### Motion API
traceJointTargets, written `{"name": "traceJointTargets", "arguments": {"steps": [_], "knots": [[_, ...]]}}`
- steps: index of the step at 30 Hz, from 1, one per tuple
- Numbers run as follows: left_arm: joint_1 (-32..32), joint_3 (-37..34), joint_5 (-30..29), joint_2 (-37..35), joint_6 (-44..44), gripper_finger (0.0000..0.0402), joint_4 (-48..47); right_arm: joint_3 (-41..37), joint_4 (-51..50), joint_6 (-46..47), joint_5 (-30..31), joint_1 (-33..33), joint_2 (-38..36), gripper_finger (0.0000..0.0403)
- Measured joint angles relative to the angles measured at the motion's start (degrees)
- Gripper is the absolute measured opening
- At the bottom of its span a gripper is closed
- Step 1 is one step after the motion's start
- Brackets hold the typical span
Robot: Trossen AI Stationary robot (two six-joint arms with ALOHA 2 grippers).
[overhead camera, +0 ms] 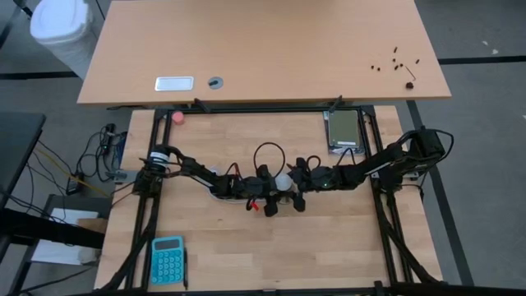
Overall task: Screw lightbulb
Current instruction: Insert the lightbulb into the lamp holder
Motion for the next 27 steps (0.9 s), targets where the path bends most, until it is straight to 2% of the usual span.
{"name": "traceJointTargets", "arguments": {"steps": [12,27], "knots": [[0.0,0.02,0.0,0.0,-0.02,0.0198,0.0,0.0,-0.07,0.72,4.25,2.59,0.0,0.0278],[0.0,0.02,0.0,0.0,-0.02,0.0198,0.0,0.0,-0.04,1.03,4.52,3.02,-0.02,0.0278]]}}
